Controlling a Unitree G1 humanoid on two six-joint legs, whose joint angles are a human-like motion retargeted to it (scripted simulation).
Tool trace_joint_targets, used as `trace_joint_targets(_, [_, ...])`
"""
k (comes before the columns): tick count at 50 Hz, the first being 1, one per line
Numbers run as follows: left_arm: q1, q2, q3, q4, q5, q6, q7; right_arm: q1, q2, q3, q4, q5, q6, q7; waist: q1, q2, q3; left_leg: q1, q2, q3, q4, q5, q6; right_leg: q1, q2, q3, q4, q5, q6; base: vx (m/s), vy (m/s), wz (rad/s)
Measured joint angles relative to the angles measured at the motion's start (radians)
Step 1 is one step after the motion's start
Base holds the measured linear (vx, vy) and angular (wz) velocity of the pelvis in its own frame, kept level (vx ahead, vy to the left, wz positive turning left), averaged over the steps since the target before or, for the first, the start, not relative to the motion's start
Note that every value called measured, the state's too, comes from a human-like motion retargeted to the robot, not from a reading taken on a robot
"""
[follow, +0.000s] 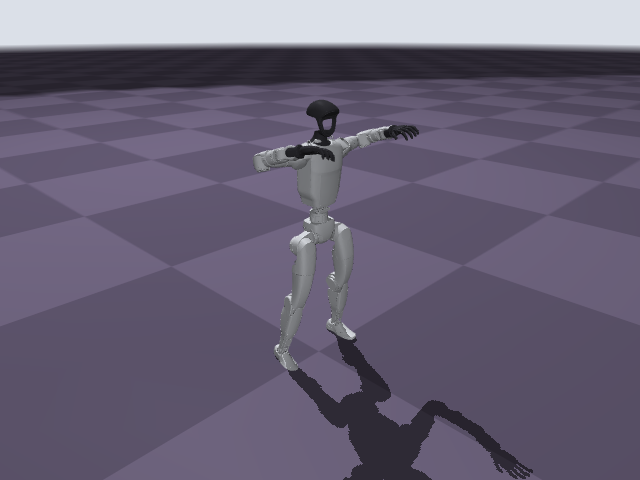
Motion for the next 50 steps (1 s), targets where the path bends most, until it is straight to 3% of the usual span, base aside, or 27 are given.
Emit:
trace_joint_targets(10, [0.072,-0.029,0.077,-0.02,-0.015,0.001,-0.005,0.008,0.011,-0.012,-0.012,0.015,0.003,0.007,-0.002,-0.003,0.013,0.01,-0.001,0.003,-0.017,0.005,0.006,0.0,0.0,0.002,0.0,0.0,0.0,0.0,0.0,0.0])
trace_joint_targets(50, [-0.029,-0.039,-0.048,-0.009,-0.026,0.006,-0.005,-0.077,0.032,0.085,0.004,0.039,0.009,0.012,-0.015,0.005,-0.01,0.02,-0.003,0.003,-0.015,-0.008,0.003,0.003,-0.005,-0.003,0.018,-0.009,-0.001,0.0,0.0,0.0])
